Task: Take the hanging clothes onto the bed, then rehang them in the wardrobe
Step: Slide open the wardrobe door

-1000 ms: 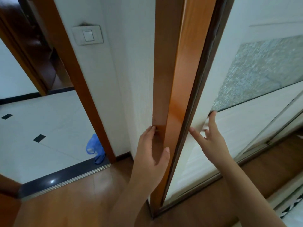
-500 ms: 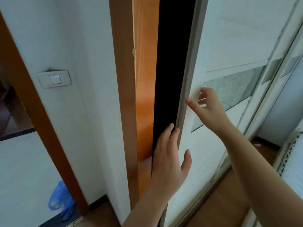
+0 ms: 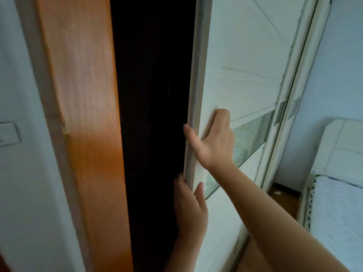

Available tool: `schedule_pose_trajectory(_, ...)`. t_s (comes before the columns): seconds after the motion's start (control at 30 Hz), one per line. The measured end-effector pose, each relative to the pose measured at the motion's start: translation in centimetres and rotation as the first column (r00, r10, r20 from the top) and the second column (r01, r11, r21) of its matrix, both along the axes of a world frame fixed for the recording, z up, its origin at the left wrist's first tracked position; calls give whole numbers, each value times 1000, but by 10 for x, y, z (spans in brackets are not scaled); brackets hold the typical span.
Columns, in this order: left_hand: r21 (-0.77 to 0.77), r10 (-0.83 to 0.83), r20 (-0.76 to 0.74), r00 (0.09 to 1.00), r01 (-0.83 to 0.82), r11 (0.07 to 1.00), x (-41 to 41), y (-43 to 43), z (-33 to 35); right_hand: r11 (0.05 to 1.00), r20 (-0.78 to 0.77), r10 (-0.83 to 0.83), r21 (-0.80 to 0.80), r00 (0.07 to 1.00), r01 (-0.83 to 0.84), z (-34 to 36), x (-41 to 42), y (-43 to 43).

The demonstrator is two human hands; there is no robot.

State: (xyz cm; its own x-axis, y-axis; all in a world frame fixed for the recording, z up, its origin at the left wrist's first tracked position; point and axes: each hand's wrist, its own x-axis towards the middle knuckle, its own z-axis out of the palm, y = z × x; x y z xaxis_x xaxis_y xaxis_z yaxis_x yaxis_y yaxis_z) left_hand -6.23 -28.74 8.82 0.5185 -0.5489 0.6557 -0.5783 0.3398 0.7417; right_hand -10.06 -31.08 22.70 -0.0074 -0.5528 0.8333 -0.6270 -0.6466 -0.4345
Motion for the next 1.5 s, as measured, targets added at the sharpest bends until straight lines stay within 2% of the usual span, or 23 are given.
schedule_pose_trajectory(0.2,30,-93,-31,995,94,995,-23,-36,3,1000,12,17,1,1000,-17,-1,-26,-43)
schedule_pose_trajectory(0.47,90,-83,63,995,77,993,-63,-109,5,999,29,44,18,999,-45,-1,-72,-119)
schedule_pose_trajectory(0.93,166,-161,1,987,159,973,-138,-231,16,995,22,77,62,997,-79,0,-156,-252)
schedule_pose_trajectory(1.27,328,-236,133,963,182,927,-160,-294,24,996,4,44,73,999,-44,-2,-203,-336)
schedule_pose_trajectory(1.5,330,-230,65,971,196,923,-185,-337,30,994,13,27,110,1000,-28,-3,-232,-387)
